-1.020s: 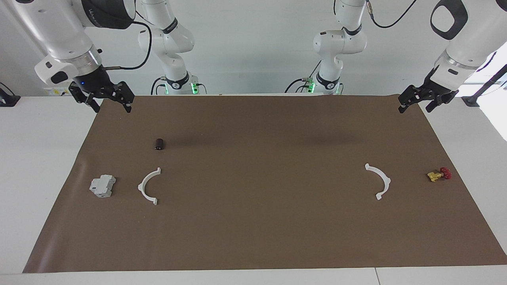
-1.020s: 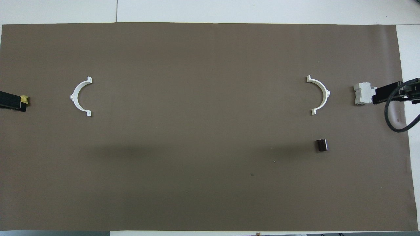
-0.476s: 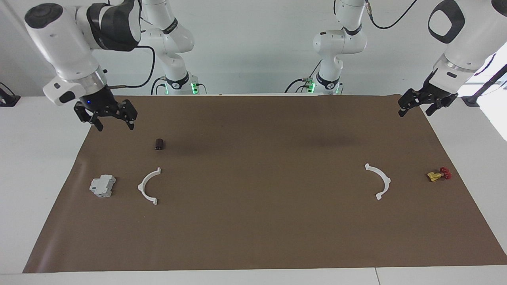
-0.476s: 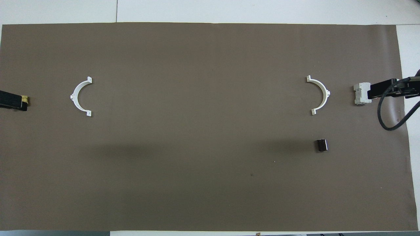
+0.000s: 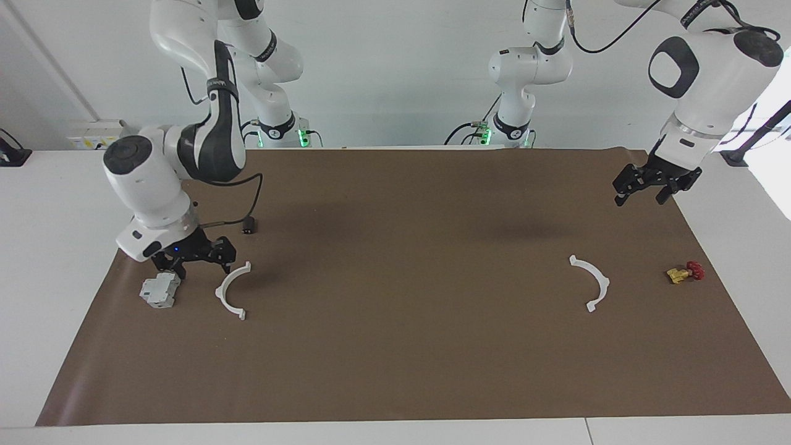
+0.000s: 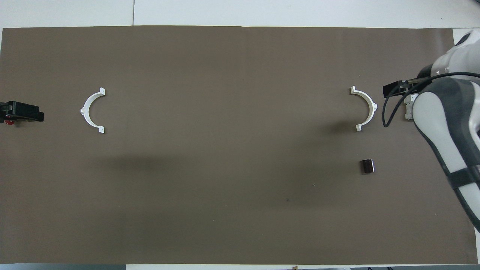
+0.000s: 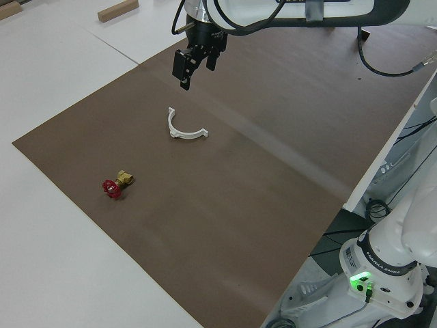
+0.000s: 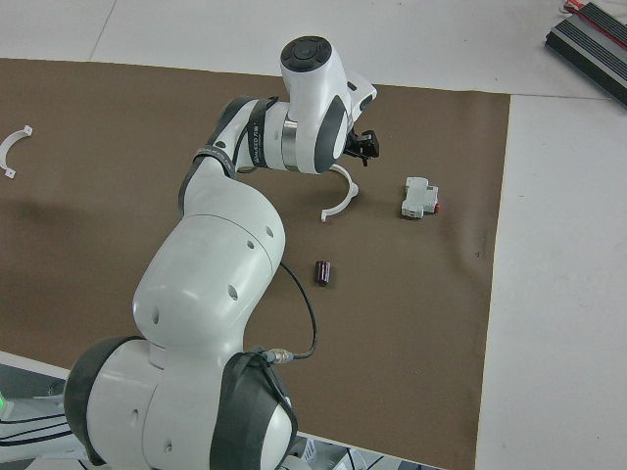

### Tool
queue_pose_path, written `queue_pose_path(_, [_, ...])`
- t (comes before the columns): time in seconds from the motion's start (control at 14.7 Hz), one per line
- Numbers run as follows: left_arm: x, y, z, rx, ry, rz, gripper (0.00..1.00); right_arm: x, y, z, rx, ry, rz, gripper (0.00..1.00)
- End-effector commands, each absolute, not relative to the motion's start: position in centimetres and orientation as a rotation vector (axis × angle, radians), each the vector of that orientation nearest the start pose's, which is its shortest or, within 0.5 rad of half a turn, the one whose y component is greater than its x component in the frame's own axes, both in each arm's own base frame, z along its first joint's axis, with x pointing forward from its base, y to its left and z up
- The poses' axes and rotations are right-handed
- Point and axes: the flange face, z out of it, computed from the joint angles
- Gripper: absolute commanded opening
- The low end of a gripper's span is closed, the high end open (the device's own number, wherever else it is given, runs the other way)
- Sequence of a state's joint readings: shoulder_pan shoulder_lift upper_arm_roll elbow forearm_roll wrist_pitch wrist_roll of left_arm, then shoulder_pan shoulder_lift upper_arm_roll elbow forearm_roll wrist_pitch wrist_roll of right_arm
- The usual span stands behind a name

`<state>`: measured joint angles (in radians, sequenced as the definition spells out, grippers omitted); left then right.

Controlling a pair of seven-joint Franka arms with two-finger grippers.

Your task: Assemble drain pipe with both arms

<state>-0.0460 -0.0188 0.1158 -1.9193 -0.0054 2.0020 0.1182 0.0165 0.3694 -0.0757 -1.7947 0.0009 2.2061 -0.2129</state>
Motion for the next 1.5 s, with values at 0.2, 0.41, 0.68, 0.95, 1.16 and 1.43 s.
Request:
queue_pose_path(0.2, [60.5,4.3,40.8,-3.101,0.088,-0.224,0.97,64.6,-3.8,31.4,-3.143,-0.304,-0.066,0.78])
queue_pose_path(0.41, [61.5,4.1,36.5,-3.089,0.105,-0.235,0.92,63.7,-4.7,30.2,-3.125,-0.282,-0.03,0.71])
queue_pose_path(0.68, [62.3,3.6,31.7,-3.083,0.124,-0.21,0.87,63.0,-4.8,29.4,-3.091,-0.273,-0.043,0.62])
queue_pose_path(0.95, [62.2,4.4,30.7,-3.08,0.106,-0.212,0.54,62.9,-4.8,29.0,-3.095,-0.281,-0.069,0.4])
queue_pose_path(1.16, [62.0,4.5,29.8,-3.071,0.105,-0.27,0.35,63.4,-4.2,29.5,-3.098,-0.289,-0.101,0.13])
queue_pose_path(1.43, [61.8,4.3,29.6,-3.075,0.098,-0.255,0.01,66.7,0.3,34.6,-3.08,-0.291,-0.061,0.08])
